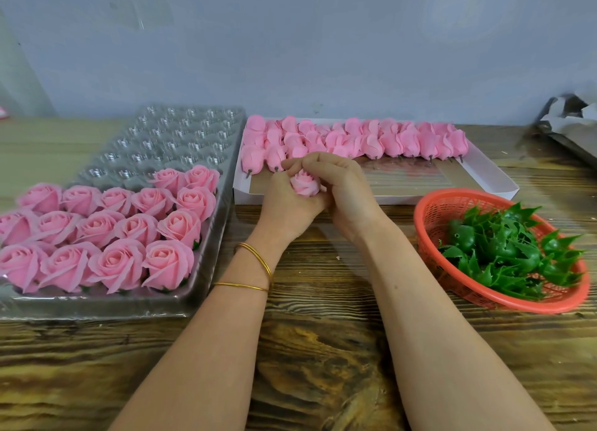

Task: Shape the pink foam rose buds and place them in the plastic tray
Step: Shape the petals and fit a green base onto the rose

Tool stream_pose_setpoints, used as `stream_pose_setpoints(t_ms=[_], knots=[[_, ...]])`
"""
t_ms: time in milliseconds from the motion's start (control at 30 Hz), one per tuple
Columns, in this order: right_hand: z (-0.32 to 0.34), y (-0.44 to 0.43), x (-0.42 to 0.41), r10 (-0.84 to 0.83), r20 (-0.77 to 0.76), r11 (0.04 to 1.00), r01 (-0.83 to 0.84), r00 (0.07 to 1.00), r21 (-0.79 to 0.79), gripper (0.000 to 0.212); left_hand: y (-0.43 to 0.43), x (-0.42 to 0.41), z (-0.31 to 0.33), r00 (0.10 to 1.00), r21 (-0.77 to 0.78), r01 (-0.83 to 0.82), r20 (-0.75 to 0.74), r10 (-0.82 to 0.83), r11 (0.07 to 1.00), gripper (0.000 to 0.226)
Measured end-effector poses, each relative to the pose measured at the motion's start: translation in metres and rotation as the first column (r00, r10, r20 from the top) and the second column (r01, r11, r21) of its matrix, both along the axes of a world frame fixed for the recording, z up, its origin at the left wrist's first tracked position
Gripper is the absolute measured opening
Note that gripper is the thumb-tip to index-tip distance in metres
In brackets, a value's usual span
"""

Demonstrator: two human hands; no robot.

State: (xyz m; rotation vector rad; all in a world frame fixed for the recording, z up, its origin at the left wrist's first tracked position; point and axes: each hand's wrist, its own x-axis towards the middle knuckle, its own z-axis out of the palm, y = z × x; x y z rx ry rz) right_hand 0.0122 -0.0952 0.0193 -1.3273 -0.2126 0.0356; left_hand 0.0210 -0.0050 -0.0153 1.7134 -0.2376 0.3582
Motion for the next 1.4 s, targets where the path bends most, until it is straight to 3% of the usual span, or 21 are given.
stream_pose_setpoints(t_ms=[333, 467, 600, 700, 867, 1033, 1133, 1267, 1400], knots=[[-0.006, -0.001, 0.002, -0.011, -0.023, 1.000, 0.012, 1.000, 0.018, 0.021, 0.001, -0.001, 0.002, 0.996, -0.084, 0.020, -0.082, -0.027, 0.996, 0.046], [-0.004, 0.001, -0.003, 0.017, 0.049, 0.999, -0.015, 0.999, -0.044, 0.012, -0.001, -0.002, 0.003, 0.988, -0.129, -0.005, -0.154, -0.015, 0.992, 0.012], [-0.005, 0.001, -0.004, 0.057, 0.070, 0.991, -0.048, 0.996, -0.125, 0.008, -0.008, 0.001, 0.003, 0.983, -0.125, -0.044, -0.185, 0.020, 0.991, 0.020], [-0.007, 0.000, -0.003, 0.112, -0.019, 0.992, -0.113, 0.994, -0.055, 0.014, -0.010, -0.003, 0.006, 0.975, -0.243, 0.011, -0.211, -0.064, 0.970, 0.004], [-0.008, 0.002, 0.001, 0.138, -0.083, 0.990, -0.137, 0.987, 0.016, 0.027, -0.002, -0.009, 0.013, 0.947, -0.396, 0.129, -0.222, -0.231, 0.909, 0.023], [-0.010, -0.005, 0.008, 0.124, -0.068, 0.988, -0.130, 0.990, -0.088, 0.041, 0.003, -0.007, 0.014, 0.907, -0.484, 0.195, -0.243, -0.345, 0.853, 0.033], [-0.009, -0.010, 0.008, 0.128, -0.037, 0.982, -0.132, 0.991, -0.135, 0.044, 0.004, -0.006, 0.011, 0.894, -0.474, 0.225, -0.247, -0.374, 0.851, 0.035], [-0.007, -0.010, 0.005, 0.016, 0.050, 0.993, -0.010, 0.999, -0.117, 0.030, 0.002, -0.004, 0.007, 0.917, -0.388, 0.209, -0.240, -0.318, 0.898, 0.045], [-0.005, -0.008, 0.006, -0.114, 0.124, 0.986, 0.128, 0.986, -0.109, 0.024, 0.001, -0.006, 0.007, 0.965, -0.252, 0.146, -0.176, -0.194, 0.957, 0.026]])
